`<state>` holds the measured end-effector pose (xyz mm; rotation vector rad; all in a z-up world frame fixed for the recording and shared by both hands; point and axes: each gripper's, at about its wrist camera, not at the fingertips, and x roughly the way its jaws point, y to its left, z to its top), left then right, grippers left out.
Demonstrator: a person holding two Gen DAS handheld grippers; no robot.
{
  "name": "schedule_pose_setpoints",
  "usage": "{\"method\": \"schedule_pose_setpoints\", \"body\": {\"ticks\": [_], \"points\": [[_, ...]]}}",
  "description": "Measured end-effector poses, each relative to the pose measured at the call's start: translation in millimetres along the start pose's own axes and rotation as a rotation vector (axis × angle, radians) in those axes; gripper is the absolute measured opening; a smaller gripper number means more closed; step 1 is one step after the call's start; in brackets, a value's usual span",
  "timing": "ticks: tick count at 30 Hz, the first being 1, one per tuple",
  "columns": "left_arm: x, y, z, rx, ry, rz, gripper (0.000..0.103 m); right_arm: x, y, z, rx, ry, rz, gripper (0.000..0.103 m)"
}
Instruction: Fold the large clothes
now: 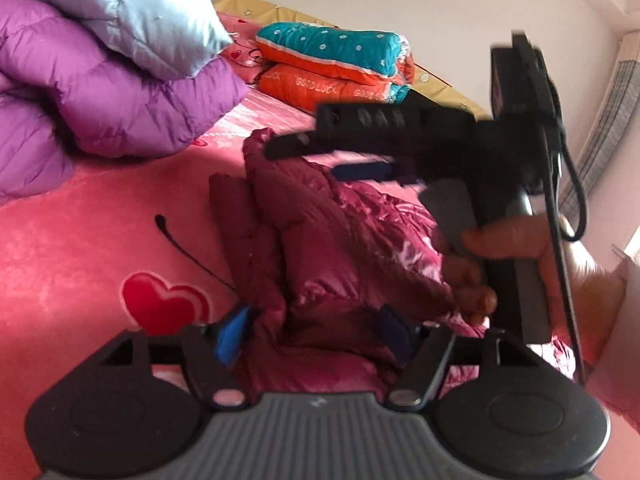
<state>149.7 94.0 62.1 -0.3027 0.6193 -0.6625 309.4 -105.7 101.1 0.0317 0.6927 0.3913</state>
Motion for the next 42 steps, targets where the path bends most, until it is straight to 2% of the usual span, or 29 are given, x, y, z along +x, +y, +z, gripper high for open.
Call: {"method": "schedule_pose_setpoints", "body": {"ticks": [2, 3, 4, 7, 9, 11, 14, 15, 18, 22, 25, 28, 30, 32, 35, 37, 39, 40, 42], "points": [[-1.1, -1.8, -0.5, 0.005, -0.003, -0.016, 0.072, 1.8, 13.0, 3.6, -0.037, 0.014, 0.026, 0.103], [-1.4, -2.5, -0.8, 0.009, -0.003, -0.021, 0.073, 5.6, 21.6, 4.3, -0.062, 0.040, 0.036, 0.093], [-1.5, -3.5, -1.2, 0.013, -0.002, -0.022, 0.073, 9.5, 31.5, 3.7, -0.100, 0.072, 0.021, 0.088], [-0.9, -5.9, -2.2, 0.035, 0.007, -0.019, 0.073, 22.4, 57.4, -4.6, -0.256, 0.150, -0.062, 0.063], [-0.9, -7.0, -2.8, 0.042, 0.008, -0.019, 0.073, 26.4, 58.8, -10.4, -0.291, 0.185, -0.110, 0.044], [-1.9, -6.1, -1.9, 0.036, 0.007, -0.025, 0.074, 24.3, 52.2, -10.9, -0.253, 0.193, -0.114, 0.033], [-4.8, -2.9, -0.8, 0.040, 0.002, -0.030, 0.083, 14.5, 41.9, -10.8, -0.183, 0.172, -0.103, 0.014], [-4.8, -2.6, -0.4, 0.041, 0.002, -0.032, 0.085, 9.2, 36.8, -11.8, -0.152, 0.156, -0.103, 0.011], [-7.2, -2.6, 0.8, 0.055, -0.005, -0.037, 0.091, -8.4, 15.9, -11.4, -0.032, 0.092, -0.077, 0.008], [-14.5, -9.9, 3.0, 0.117, -0.066, -0.063, 0.092, -44.9, -6.1, -13.3, 0.150, -0.040, 0.035, 0.008], [-16.0, -12.3, 4.6, 0.125, -0.090, -0.091, 0.092, -62.4, -13.3, -11.7, 0.219, -0.106, 0.145, 0.008], [-13.2, -12.1, 4.3, 0.119, -0.084, -0.107, 0.090, -62.2, -16.4, -9.9, 0.259, -0.121, 0.202, 0.009], [-11.0, -12.7, 3.5, 0.125, -0.050, -0.126, 0.079, -54.4, -17.8, -9.8, 0.257, -0.108, 0.221, 0.010], [-9.8, -10.9, 3.3, 0.121, -0.021, -0.135, 0.073, -37.7, -15.4, -8.1, 0.239, -0.074, 0.218, 0.013], [-4.9, -2.7, 4.5, 0.085, 0.051, -0.118, 0.069, -10.7, -13.3, -12.4, 0.183, -0.004, 0.169, 0.024], [0.5, 5.9, 4.0, 0.041, 0.113, -0.077, 0.068, 4.9, -12.1, -17.9, 0.154, 0.023, 0.139, 0.039], [5.1, 14.8, 1.6, 0.009, 0.166, -0.032, 0.068, 11.6, -13.4, -17.7, 0.143, 0.017, 0.121, 0.067], [6.0, 18.6, 0.6, -0.009, 0.180, -0.030, 0.068, 10.8, -14.0, -17.7, 0.145, 0.002, 0.121, 0.071], [4.5, 19.5, 1.3, -0.017, 0.183, -0.034, 0.068, 5.1, -15.9, -16.1, 0.145, -0.023, 0.097, 0.084]]}}
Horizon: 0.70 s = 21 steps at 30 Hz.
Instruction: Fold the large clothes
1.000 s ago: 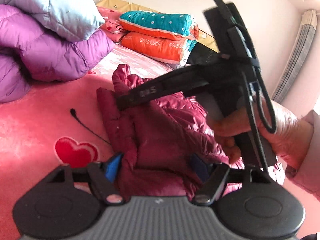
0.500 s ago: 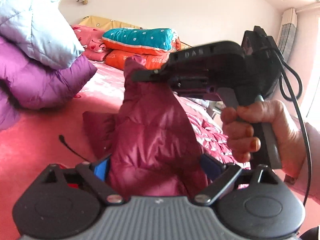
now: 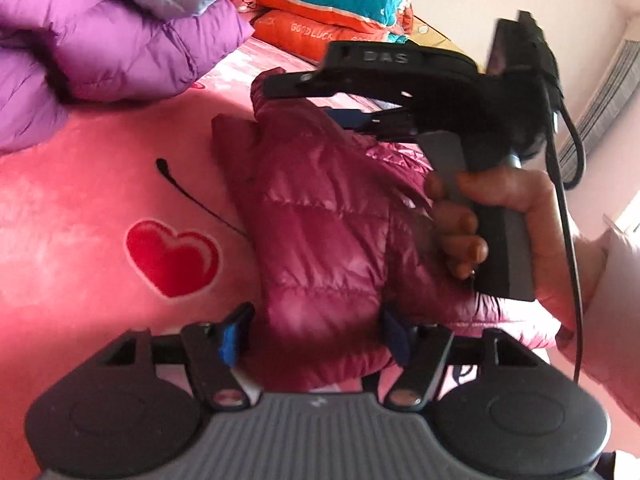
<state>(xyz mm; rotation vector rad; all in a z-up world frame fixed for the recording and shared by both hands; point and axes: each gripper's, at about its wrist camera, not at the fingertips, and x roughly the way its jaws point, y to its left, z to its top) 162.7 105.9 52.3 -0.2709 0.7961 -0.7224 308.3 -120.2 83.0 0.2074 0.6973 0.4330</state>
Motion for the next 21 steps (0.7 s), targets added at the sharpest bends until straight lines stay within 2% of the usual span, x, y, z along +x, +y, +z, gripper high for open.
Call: {"method": "schedule_pose_setpoints", "body": {"ticks": [3, 5, 7, 8, 10, 11, 12, 14, 17, 21], "points": [[3.7, 1.6, 1.3, 0.021, 0.005, 0.010, 0.068, -7.8, 0.1, 5.6, -0.036, -0.041, -0.084, 0.100], [2.9, 2.6, 2.1, 0.018, 0.011, 0.007, 0.068, -31.3, 6.2, 0.9, -0.048, -0.091, -0.105, 0.100], [2.0, 3.9, 0.7, 0.023, 0.019, 0.007, 0.068, -51.6, 9.3, -9.9, -0.045, -0.140, -0.072, 0.099], [1.8, 3.5, 0.0, 0.023, 0.021, 0.008, 0.068, -57.2, 12.2, -16.1, -0.057, -0.155, -0.068, 0.096], [1.2, 0.9, -2.2, 0.030, 0.025, 0.010, 0.068, -56.0, 20.5, -25.7, -0.132, -0.157, -0.118, 0.094], [1.7, 0.6, -2.2, 0.036, 0.027, 0.011, 0.068, -49.2, 24.5, -30.3, -0.183, -0.140, -0.148, 0.083], [1.9, -0.2, -2.3, 0.039, 0.030, 0.011, 0.068, -45.8, 25.2, -32.5, -0.213, -0.119, -0.158, 0.063], [0.7, 0.1, -3.1, 0.041, 0.036, 0.009, 0.068, -30.7, 25.5, -42.1, -0.257, -0.073, -0.143, 0.048], [-0.2, 0.5, -4.5, 0.049, 0.043, 0.006, 0.068, -14.4, 23.9, -54.0, -0.296, -0.012, -0.127, 0.052], [-0.6, 1.9, -1.1, 0.048, 0.052, -0.006, 0.068, -3.1, 27.7, -70.6, -0.366, -0.014, -0.133, 0.060]]}}
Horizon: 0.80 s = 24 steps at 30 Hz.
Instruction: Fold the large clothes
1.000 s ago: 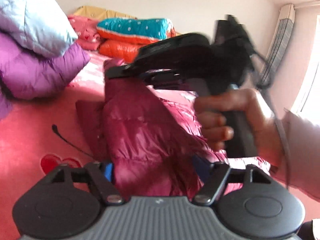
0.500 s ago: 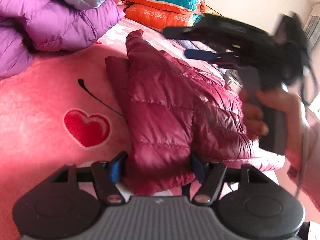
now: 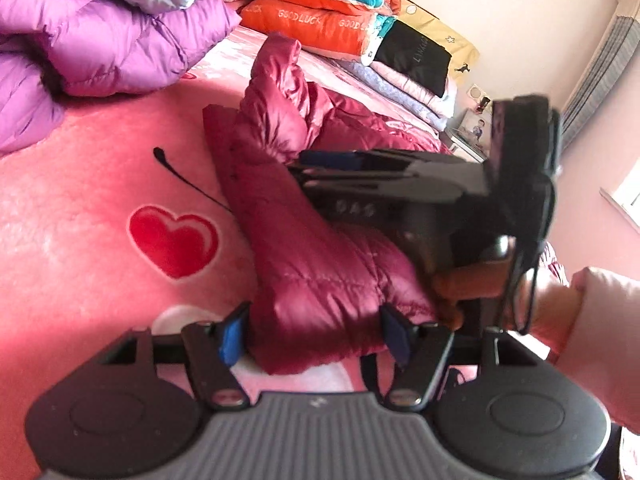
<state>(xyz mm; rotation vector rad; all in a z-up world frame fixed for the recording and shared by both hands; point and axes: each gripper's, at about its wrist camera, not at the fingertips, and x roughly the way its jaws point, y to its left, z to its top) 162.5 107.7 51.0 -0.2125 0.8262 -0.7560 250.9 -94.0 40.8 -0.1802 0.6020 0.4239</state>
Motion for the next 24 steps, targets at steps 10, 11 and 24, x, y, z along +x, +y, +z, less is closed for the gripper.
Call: {"method": "schedule_pose_setpoints", "body": {"ticks": [10, 11, 24], "points": [[-15.9, 17.4, 6.4, -0.067, -0.011, -0.023, 0.067, -40.0, -2.3, 11.9, 0.079, -0.068, -0.071, 0.103], [-20.7, 15.0, 6.4, -0.051, -0.018, -0.006, 0.067, -53.1, -5.5, 13.1, 0.103, -0.088, -0.081, 0.103], [-81.7, -43.3, -6.6, -0.039, -0.178, 0.173, 0.067, -260.0, -89.3, -90.8, 0.478, -0.277, -0.508, 0.103]]}}
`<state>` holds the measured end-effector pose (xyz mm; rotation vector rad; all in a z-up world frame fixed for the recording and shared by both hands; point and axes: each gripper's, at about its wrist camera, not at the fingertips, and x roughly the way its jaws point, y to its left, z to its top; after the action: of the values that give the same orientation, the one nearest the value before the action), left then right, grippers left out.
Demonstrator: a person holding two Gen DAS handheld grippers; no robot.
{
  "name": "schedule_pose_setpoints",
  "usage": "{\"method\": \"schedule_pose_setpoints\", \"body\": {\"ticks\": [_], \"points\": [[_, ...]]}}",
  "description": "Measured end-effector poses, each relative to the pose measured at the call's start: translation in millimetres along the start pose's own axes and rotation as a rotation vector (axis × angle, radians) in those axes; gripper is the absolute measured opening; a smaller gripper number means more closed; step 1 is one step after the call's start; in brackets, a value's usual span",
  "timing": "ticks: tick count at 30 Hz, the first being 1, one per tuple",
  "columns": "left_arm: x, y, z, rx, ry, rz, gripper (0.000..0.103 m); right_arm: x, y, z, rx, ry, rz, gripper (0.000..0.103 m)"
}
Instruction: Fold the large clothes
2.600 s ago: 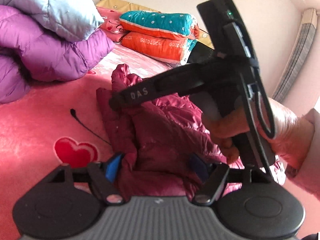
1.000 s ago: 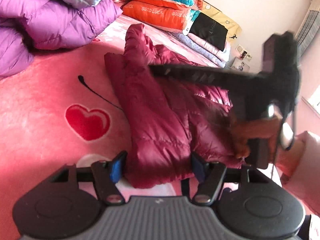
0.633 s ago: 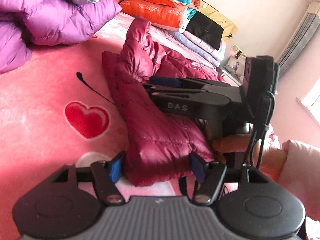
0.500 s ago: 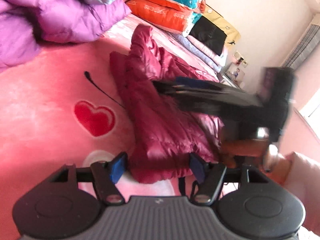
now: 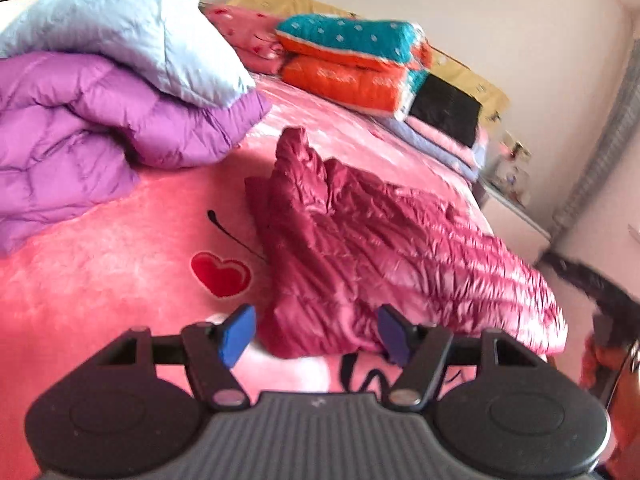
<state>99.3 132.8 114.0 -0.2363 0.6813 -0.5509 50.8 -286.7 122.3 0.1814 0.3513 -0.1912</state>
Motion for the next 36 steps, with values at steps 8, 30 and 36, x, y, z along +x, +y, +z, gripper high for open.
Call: {"method": "schedule_pose_setpoints", "body": {"ticks": [8, 30, 36], "points": [[8.2, -24.8, 25.7, -0.082, -0.005, -0.025, 0.071, -12.5, -149.1, -12.1, 0.430, 0.048, -0.064, 0.103], [121.9, -5.0, 75.7, -0.108, 0.117, -0.012, 0.078, 91.8, -233.5, -50.7, 0.754, 0.305, 0.429, 0.103], [146.2, 6.7, 80.0, -0.119, 0.141, 0.026, 0.078, 103.5, -233.3, -53.5, 0.778, 0.337, 0.485, 0.103]]}}
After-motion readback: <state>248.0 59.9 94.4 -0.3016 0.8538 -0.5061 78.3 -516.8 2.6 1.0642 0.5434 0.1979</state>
